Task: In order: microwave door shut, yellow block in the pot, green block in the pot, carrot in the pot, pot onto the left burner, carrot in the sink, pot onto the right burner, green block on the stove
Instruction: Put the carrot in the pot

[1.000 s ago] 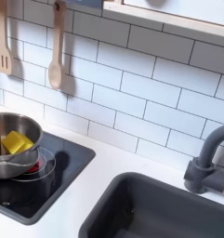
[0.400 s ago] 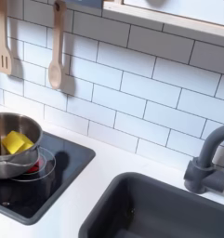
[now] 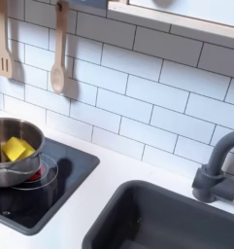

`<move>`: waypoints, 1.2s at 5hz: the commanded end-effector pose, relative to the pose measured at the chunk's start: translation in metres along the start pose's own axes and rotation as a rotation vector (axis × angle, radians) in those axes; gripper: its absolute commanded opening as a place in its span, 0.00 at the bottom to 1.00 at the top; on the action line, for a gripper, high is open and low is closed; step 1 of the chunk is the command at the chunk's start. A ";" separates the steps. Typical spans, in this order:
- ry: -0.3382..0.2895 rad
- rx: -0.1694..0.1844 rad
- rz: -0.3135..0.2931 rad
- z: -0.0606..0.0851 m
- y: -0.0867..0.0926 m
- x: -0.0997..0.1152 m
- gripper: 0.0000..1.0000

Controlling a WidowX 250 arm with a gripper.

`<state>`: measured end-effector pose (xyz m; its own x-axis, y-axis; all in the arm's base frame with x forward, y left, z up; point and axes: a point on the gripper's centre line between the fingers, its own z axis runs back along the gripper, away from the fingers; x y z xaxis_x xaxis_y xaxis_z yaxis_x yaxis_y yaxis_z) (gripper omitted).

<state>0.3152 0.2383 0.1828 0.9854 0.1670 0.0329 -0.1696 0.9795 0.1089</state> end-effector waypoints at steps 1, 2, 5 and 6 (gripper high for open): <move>0.016 -0.022 -0.038 -0.012 -0.001 0.007 1.00; 0.019 -0.033 -0.062 -0.016 -0.002 0.011 1.00; 0.026 -0.063 -0.102 -0.030 -0.004 0.019 1.00; 0.021 -0.068 -0.113 -0.031 -0.004 0.020 1.00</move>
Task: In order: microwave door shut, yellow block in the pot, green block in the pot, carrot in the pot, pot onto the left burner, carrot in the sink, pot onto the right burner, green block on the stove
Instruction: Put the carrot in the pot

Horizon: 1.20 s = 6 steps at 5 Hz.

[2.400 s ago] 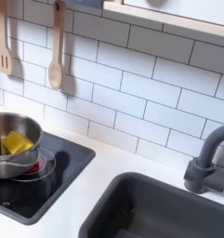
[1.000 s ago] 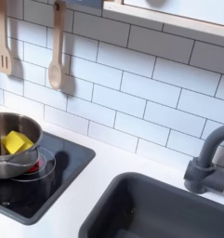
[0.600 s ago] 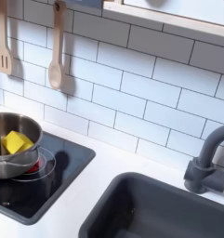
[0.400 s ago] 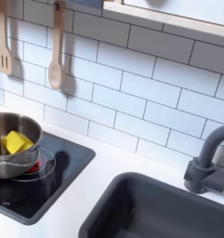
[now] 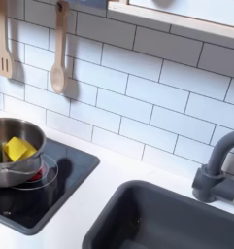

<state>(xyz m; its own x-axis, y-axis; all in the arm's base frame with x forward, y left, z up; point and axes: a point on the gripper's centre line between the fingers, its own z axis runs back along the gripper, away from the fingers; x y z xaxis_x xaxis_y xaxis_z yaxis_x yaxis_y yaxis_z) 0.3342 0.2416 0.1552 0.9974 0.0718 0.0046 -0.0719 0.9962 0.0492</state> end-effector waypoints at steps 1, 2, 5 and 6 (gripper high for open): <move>0.001 -0.007 -0.022 -0.005 -0.001 0.002 1.00; -0.008 -0.001 -0.026 -0.002 0.000 0.001 0.00; -0.026 0.008 -0.039 0.000 -0.010 0.003 0.00; -0.044 0.024 -0.028 0.011 -0.004 0.004 0.00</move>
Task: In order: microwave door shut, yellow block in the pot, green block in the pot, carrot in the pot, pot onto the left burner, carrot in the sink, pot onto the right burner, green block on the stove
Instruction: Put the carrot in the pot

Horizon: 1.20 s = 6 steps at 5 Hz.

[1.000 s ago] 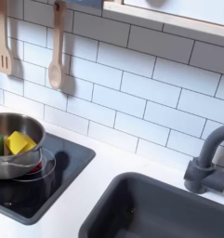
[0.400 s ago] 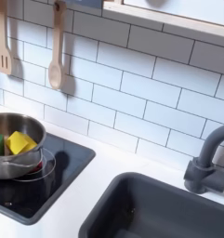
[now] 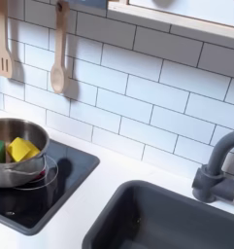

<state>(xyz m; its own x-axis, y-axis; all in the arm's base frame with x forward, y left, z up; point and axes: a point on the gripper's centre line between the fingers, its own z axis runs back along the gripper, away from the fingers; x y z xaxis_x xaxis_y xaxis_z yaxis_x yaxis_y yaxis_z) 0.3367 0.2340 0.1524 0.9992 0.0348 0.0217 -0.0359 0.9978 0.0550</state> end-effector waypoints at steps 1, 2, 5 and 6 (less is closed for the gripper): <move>-0.007 0.000 0.012 0.009 0.000 0.001 0.00; -0.017 0.007 0.007 0.015 -0.002 0.004 0.00; -0.085 0.050 -0.015 0.055 -0.006 0.018 0.00; -0.091 0.027 -0.072 0.056 -0.028 0.027 0.00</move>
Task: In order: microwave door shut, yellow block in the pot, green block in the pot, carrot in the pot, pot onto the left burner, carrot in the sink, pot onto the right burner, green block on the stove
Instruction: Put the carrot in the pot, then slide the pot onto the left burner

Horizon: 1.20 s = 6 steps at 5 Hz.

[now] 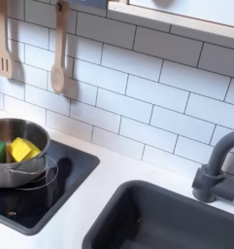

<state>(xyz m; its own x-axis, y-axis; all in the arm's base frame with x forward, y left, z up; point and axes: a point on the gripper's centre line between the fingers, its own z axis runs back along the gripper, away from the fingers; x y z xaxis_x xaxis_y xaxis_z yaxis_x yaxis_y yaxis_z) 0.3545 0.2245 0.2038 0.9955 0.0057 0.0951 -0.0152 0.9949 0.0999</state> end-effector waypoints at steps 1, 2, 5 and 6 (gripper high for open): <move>-0.008 -0.032 -0.085 0.003 -0.041 0.015 0.00; -0.024 -0.051 -0.132 0.010 -0.063 0.018 0.00; 0.009 -0.063 -0.179 0.005 -0.089 0.023 1.00; 0.031 -0.082 -0.172 0.004 -0.093 0.017 1.00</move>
<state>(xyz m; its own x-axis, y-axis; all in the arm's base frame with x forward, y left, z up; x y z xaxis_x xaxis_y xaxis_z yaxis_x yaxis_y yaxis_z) 0.3736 0.1329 0.2052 0.9843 -0.1626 0.0683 0.1600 0.9863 0.0411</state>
